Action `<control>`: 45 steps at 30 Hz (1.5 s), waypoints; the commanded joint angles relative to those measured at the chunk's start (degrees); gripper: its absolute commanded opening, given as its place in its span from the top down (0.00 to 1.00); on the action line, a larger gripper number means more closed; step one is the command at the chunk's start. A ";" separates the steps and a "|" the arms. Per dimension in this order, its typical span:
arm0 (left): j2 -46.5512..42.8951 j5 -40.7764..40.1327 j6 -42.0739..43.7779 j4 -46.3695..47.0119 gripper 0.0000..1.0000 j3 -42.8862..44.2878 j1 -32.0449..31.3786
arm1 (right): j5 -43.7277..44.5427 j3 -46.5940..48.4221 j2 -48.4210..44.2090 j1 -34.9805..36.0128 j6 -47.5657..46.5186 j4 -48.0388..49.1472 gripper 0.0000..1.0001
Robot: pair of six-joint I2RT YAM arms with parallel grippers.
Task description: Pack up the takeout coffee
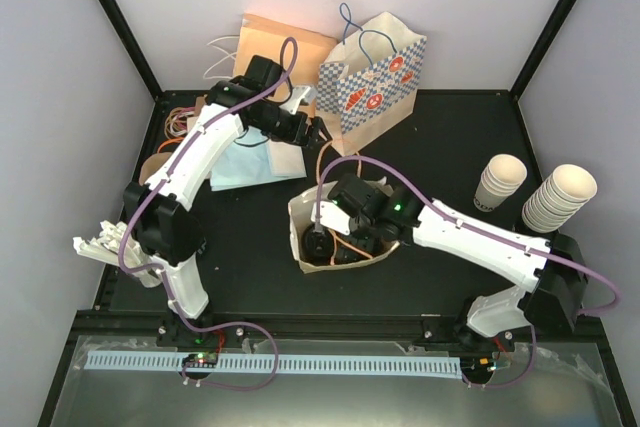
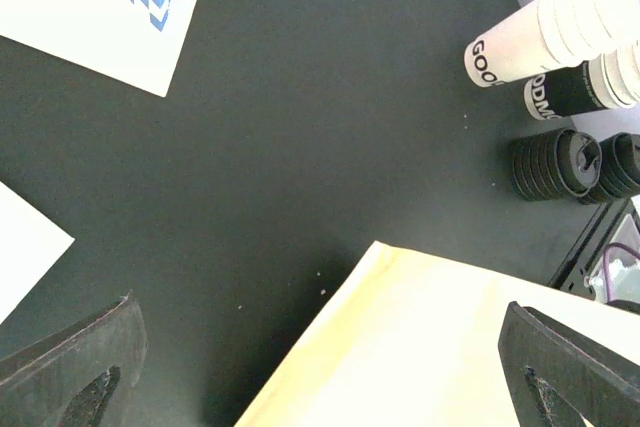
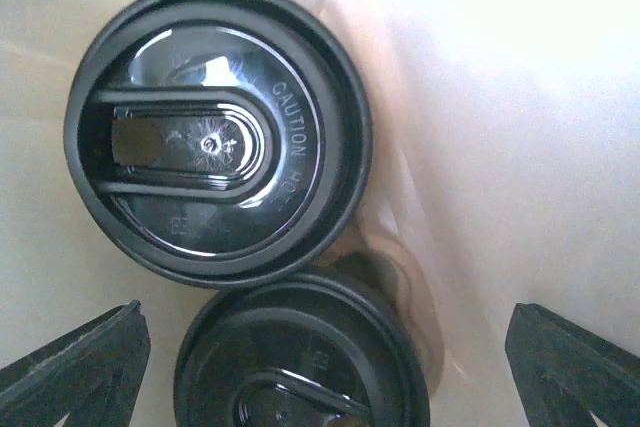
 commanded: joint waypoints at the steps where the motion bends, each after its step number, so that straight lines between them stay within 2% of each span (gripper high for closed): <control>1: -2.56 0.24 0.42 -1.39 0.01 0.05 0.52 | -0.47 5.91 1.84 -0.21 0.19 -4.23 0.00; 10: -7.45 -1.00 -0.07 -3.05 0.01 -1.79 0.75 | -1.49 11.79 2.90 -0.23 1.55 -8.27 0.00; 23: -21.36 -9.83 -2.86 1.71 0.01 -13.54 1.03 | 5.46 18.07 1.28 -0.25 3.41 -10.65 0.00; 29: -27.80 -7.72 -3.00 3.58 0.01 -16.84 1.09 | 7.92 21.22 1.34 -0.21 2.96 -13.15 0.00; 32: -30.71 -4.04 -4.41 2.92 0.01 -17.07 0.99 | 10.92 22.06 2.05 -0.21 3.41 -14.57 0.00; 37: -36.67 -1.01 -8.09 5.25 0.01 -22.64 -0.27 | 14.64 24.01 2.43 -0.14 3.94 -16.55 0.00; 41: -38.95 2.28 -11.62 7.37 0.04 -27.47 -2.50 | 22.65 24.04 3.02 0.25 3.76 -17.36 0.00; 45: -39.00 1.39 -13.48 8.31 0.05 -30.50 -6.29 | 31.61 23.32 3.48 1.35 2.88 -15.21 0.00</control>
